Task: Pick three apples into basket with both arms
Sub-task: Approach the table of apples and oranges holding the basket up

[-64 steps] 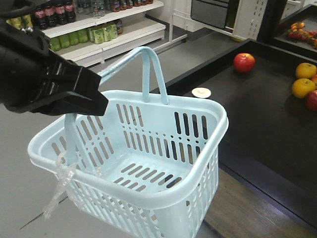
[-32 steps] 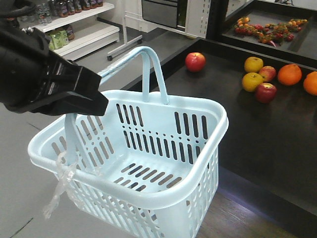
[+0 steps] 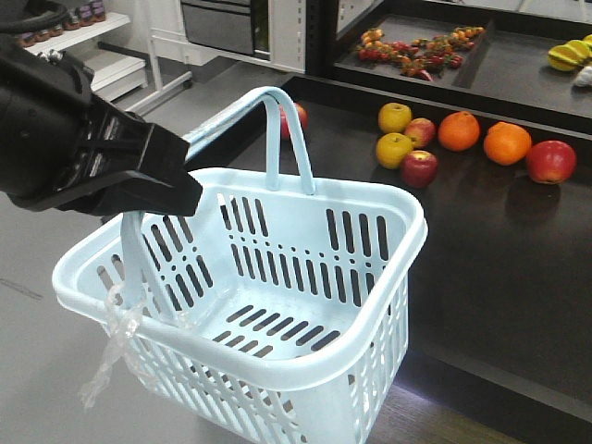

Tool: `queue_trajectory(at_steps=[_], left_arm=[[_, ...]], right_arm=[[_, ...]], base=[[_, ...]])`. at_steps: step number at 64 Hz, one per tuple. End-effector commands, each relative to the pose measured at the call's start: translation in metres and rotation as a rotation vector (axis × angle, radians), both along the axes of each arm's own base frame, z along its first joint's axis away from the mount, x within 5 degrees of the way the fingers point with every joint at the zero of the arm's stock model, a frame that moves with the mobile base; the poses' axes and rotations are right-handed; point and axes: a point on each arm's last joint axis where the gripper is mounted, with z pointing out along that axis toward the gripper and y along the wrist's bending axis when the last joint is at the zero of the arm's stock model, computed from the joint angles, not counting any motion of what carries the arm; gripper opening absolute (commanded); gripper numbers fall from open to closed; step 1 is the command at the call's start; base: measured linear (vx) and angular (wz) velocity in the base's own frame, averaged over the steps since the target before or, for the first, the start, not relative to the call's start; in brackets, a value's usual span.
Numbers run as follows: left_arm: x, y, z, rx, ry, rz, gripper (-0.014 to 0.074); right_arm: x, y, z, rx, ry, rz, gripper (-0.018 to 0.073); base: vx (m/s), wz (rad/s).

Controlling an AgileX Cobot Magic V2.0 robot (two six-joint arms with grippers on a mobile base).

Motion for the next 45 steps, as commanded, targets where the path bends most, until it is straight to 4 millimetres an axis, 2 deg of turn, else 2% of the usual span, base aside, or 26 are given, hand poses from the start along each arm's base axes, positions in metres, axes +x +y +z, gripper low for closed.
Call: queue_trajectory(at_steps=[1, 45], left_arm=[[-0.0069, 0.0011, 0.0183, -0.103, -0.074, 0.005, -0.0008], [-0.0069, 0.0011, 0.0183, -0.103, -0.074, 0.005, -0.0008]], right_arm=[[0.0003, -0.0004, 0.0020, -0.019, -0.065, -0.006, -0.0004], [0.0003, -0.0004, 0.0020, -0.019, -0.065, -0.006, -0.0004]], base=[[0.06, -0.25], [0.04, -0.15]])
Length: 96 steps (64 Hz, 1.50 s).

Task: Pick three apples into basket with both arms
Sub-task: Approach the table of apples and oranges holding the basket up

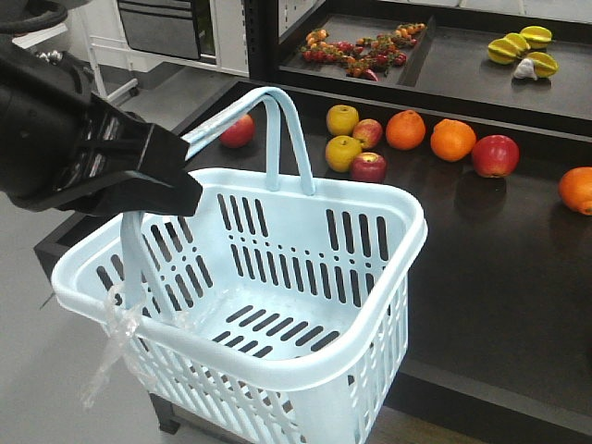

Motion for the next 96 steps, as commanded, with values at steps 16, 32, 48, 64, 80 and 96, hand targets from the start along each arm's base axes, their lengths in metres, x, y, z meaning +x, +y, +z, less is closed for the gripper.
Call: queue_trajectory(at_steps=[16, 32, 48, 64, 80, 96], left_arm=[[-0.0069, 0.0011, 0.0183, -0.103, -0.074, 0.005, -0.0008], [-0.0069, 0.0011, 0.0183, -0.103, -0.074, 0.005, -0.0008], [-0.0069, 0.0011, 0.0183, -0.103, -0.074, 0.005, -0.0008], [-0.0069, 0.0011, 0.0183, -0.103, -0.074, 0.005, -0.0008], [-0.0069, 0.0011, 0.0183, -0.103, -0.074, 0.005, -0.0008], [-0.0069, 0.0011, 0.0183, -0.103, -0.074, 0.005, -0.0008]], right_arm=[[0.0003, -0.0004, 0.0020, -0.019, -0.065, -0.006, -0.0004], [0.0003, -0.0004, 0.0020, -0.019, -0.065, -0.006, -0.0004], [0.0003, -0.0004, 0.0020, -0.019, -0.065, -0.006, -0.0004], [0.0003, -0.0004, 0.0018, -0.019, -0.064, -0.006, -0.0004], [0.0003, -0.0004, 0.0018, -0.019, -0.064, -0.006, -0.0004], [0.0003, -0.0004, 0.0018, -0.019, -0.064, -0.006, -0.0004]], base=[[0.05, -0.12], [0.06, -0.13], [0.06, -0.15], [0.07, -0.16], [0.08, -0.17], [0.08, -0.19]])
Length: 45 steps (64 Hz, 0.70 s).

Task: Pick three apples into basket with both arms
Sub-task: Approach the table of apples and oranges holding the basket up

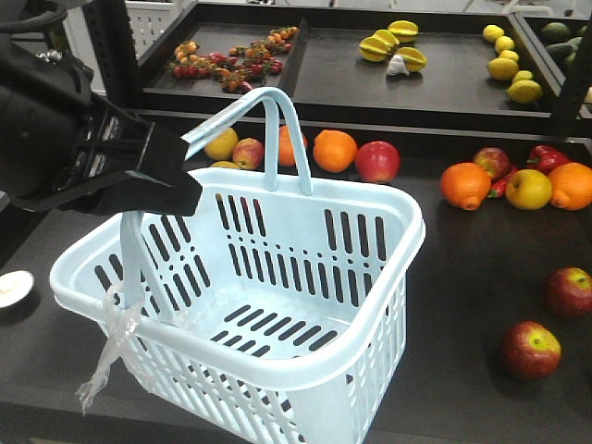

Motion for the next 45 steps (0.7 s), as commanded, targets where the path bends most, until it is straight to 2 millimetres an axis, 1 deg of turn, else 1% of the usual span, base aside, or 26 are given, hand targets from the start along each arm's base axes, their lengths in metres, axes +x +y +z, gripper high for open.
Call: queue_trajectory(at_steps=[1, 45], left_arm=[[-0.0069, 0.0011, 0.0183, -0.103, -0.074, 0.005, -0.0008], [-0.0069, 0.0011, 0.0183, -0.103, -0.074, 0.005, -0.0008]], right_arm=[[0.0003, -0.0004, 0.0019, -0.019, -0.065, -0.006, -0.0004], [0.0003, -0.0004, 0.0020, -0.019, -0.066, -0.006, -0.0004]], base=[[0.08, -0.21], [0.07, -0.17]])
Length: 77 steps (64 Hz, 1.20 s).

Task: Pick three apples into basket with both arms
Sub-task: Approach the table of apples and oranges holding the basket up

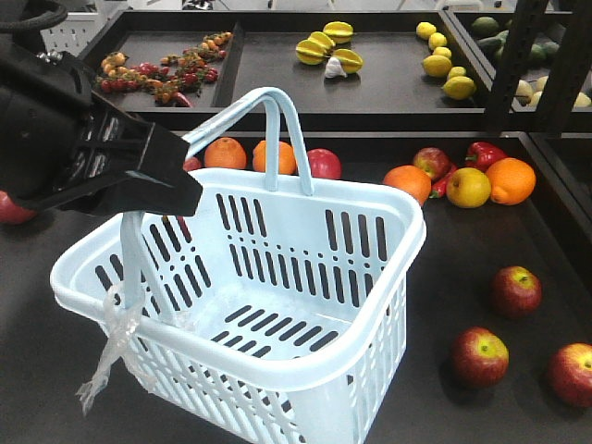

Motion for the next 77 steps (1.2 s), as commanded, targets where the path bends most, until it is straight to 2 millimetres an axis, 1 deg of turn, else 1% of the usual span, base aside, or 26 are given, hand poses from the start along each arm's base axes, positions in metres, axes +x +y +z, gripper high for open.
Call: queue_trajectory(at_steps=[1, 24, 77], left_arm=[[-0.0069, 0.0011, 0.0183, -0.103, -0.074, 0.005, -0.0008], [-0.0069, 0.0011, 0.0183, -0.103, -0.074, 0.005, -0.0008], [-0.0069, 0.0011, 0.0183, -0.103, -0.074, 0.005, -0.0008]], right_arm=[[0.0003, -0.0004, 0.0020, -0.019, -0.066, -0.006, -0.0004], [0.0003, -0.0004, 0.0020, -0.019, -0.066, -0.006, -0.0004], [0.0003, -0.0004, 0.0020, -0.019, -0.065, -0.006, -0.0004]], base=[[0.07, -0.15], [0.08, -0.10], [0.04, 0.00]])
